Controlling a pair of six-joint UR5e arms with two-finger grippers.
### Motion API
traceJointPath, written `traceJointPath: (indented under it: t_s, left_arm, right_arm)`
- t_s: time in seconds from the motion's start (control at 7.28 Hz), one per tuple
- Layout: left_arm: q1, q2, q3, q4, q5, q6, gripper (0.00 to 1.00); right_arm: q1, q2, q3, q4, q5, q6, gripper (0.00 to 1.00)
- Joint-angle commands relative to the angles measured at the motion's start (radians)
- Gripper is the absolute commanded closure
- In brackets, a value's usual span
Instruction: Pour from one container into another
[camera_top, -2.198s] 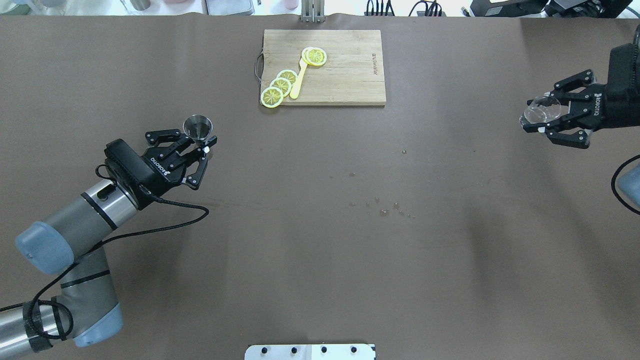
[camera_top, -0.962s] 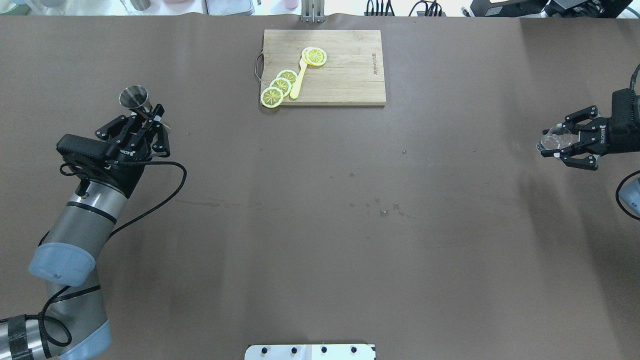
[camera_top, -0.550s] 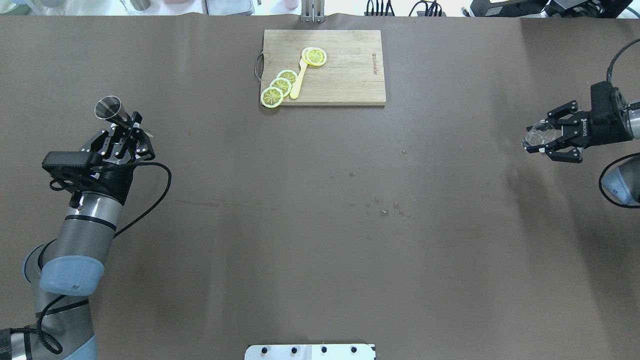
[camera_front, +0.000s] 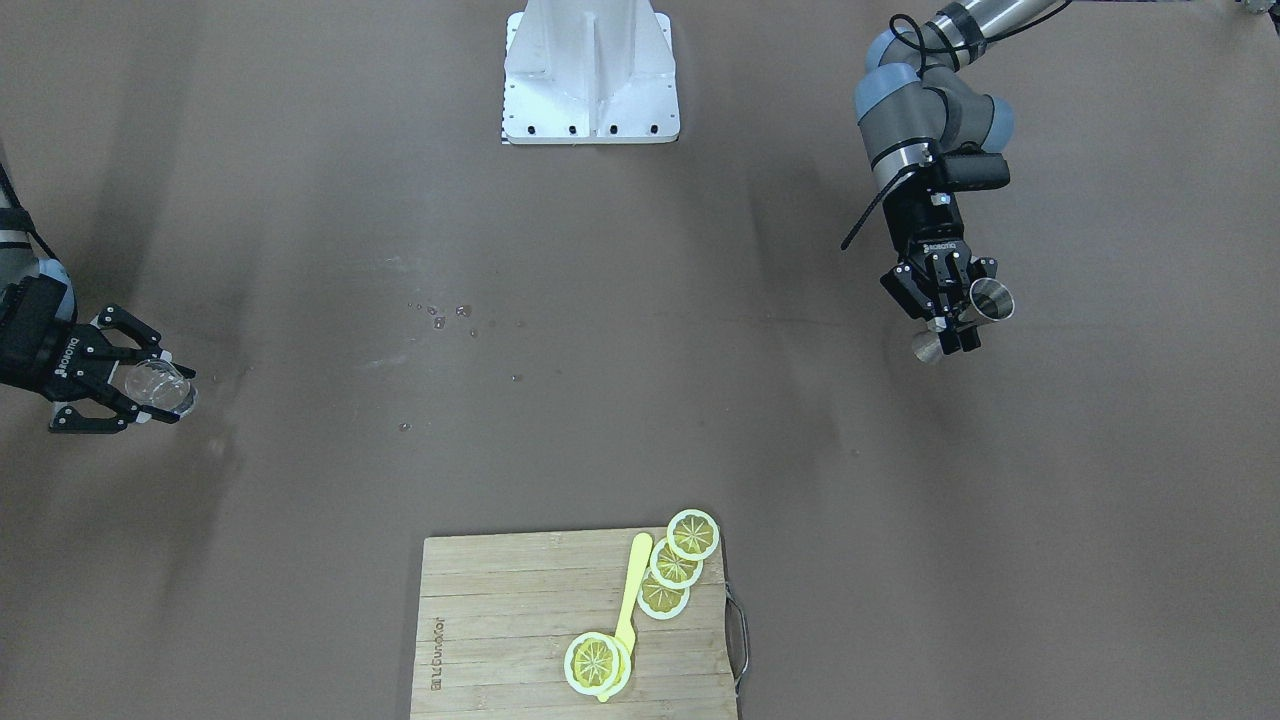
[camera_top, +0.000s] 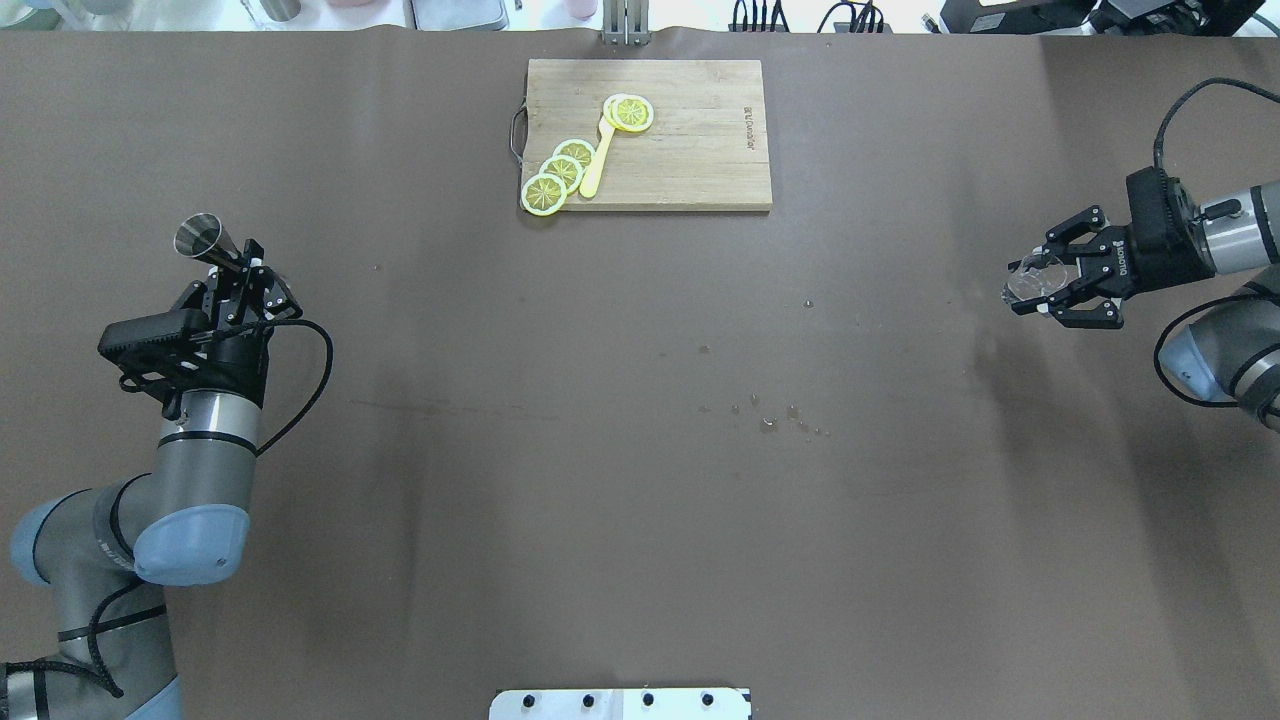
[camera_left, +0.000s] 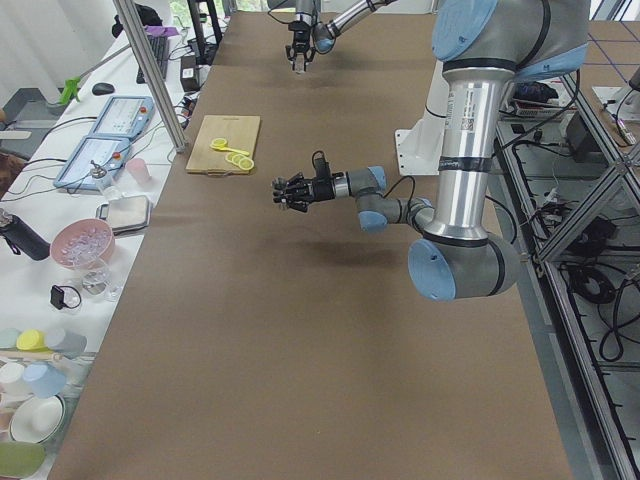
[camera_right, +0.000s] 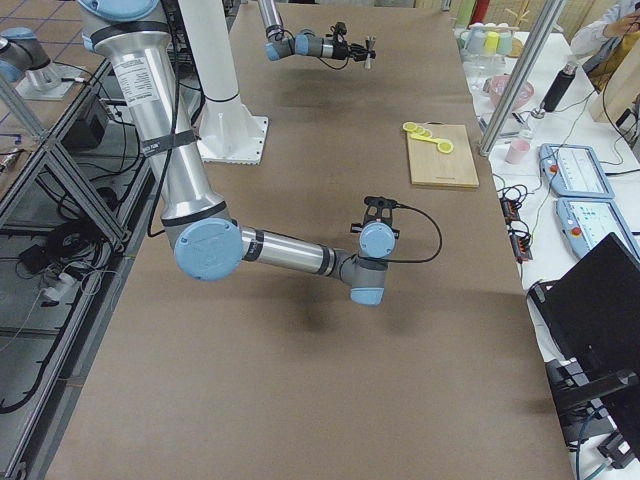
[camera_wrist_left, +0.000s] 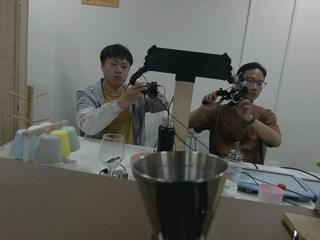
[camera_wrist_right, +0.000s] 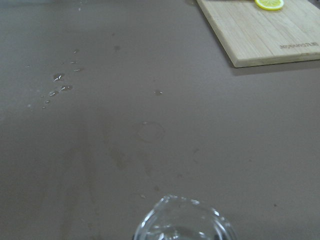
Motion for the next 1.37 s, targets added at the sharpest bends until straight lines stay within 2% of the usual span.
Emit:
traceJointPath:
  t_s: [0.0, 0.14, 0.69, 1.24]
  left_arm:
    - [0.000, -0.002, 0.005, 0.173, 0.025, -0.167, 1.00]
    - [0.002, -0.006, 0.005, 0.259, 0.040, -0.244, 1.00]
    - [0.018, -0.031, 0.026, 0.359, 0.065, -0.254, 1.00]
    - [0.017, -0.143, 0.175, 0.384, 0.111, -0.318, 1.00]
  right_arm:
    - [-0.031, 0.022, -0.005, 0.000, -0.030, -0.012, 1.00]
    - [-0.046, 0.027, -0.008, 0.000, -0.056, -0.012, 1.00]
    - [-0.109, 0.058, -0.016, -0.003, -0.150, -0.005, 1.00]
    - [-0.151, 0.090, -0.033, -0.003, -0.186, -0.001, 1.00]
